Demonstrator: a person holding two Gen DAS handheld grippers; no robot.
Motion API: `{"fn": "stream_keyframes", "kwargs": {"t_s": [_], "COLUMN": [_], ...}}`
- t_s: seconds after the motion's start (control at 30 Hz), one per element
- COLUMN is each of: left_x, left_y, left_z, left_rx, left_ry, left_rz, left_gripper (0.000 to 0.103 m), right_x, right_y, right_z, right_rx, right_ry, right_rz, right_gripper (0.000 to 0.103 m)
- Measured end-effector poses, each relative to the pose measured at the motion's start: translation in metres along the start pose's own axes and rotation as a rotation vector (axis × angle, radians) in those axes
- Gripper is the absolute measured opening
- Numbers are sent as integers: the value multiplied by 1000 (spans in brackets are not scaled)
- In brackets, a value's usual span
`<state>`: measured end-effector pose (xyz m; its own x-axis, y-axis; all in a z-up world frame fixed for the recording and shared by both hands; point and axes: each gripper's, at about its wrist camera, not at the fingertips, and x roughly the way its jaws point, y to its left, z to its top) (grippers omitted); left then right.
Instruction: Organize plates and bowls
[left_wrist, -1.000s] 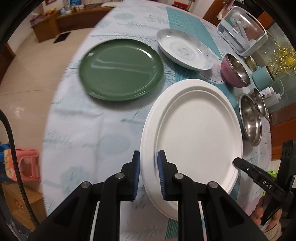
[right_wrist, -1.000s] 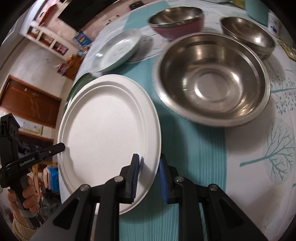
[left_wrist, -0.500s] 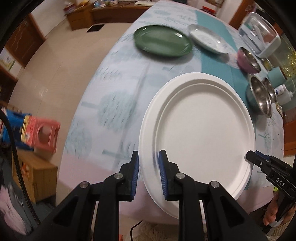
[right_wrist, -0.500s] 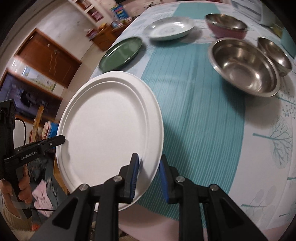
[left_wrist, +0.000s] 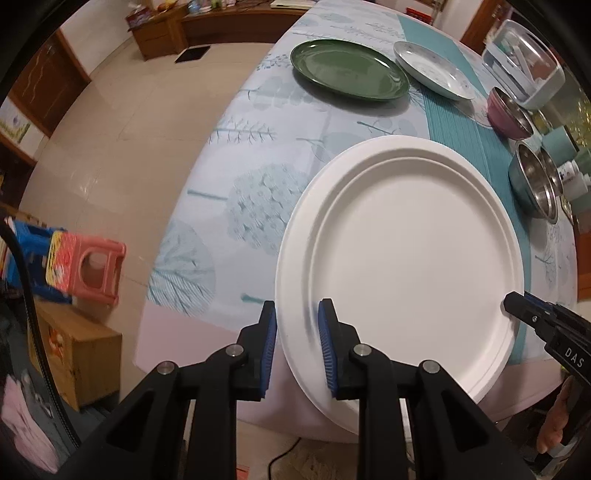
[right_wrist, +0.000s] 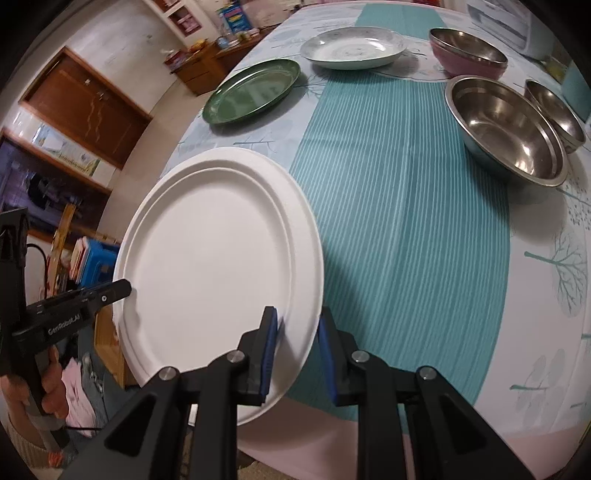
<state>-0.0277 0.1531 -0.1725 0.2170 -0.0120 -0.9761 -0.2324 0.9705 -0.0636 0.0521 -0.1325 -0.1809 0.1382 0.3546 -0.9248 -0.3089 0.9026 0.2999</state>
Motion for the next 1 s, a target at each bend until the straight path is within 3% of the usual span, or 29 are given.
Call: {"fn": "stream_keyframes", "kwargs": {"t_s": [0.23,0.57,0.67,0.73,0.8,1.0], "left_x": [23,54,59,58,53,37], "left_y": [20,45,47,46,45,46], "left_z": [15,35,39,41,42,44], "left_rx": [90,154,180,194,212,251], "left_ry": [3,26,29,17,-8,-56], "left_rz": [33,-6,-5,5,9,4], "left_gripper": [22,23,31,55,70,71], "right_x": [28,52,53,52,49,36], "right_y": [25,53,58,60,62,62], "right_z": [3,4,2,1,1,-9], "right_rx": [49,88,88,100,106,124], "right_ry": [17,4,-12,-25,-40,-83], "right_rz": [-62,-148,-176,-169,-176,-232], "right_gripper": [22,24,26,30,40,47]}}
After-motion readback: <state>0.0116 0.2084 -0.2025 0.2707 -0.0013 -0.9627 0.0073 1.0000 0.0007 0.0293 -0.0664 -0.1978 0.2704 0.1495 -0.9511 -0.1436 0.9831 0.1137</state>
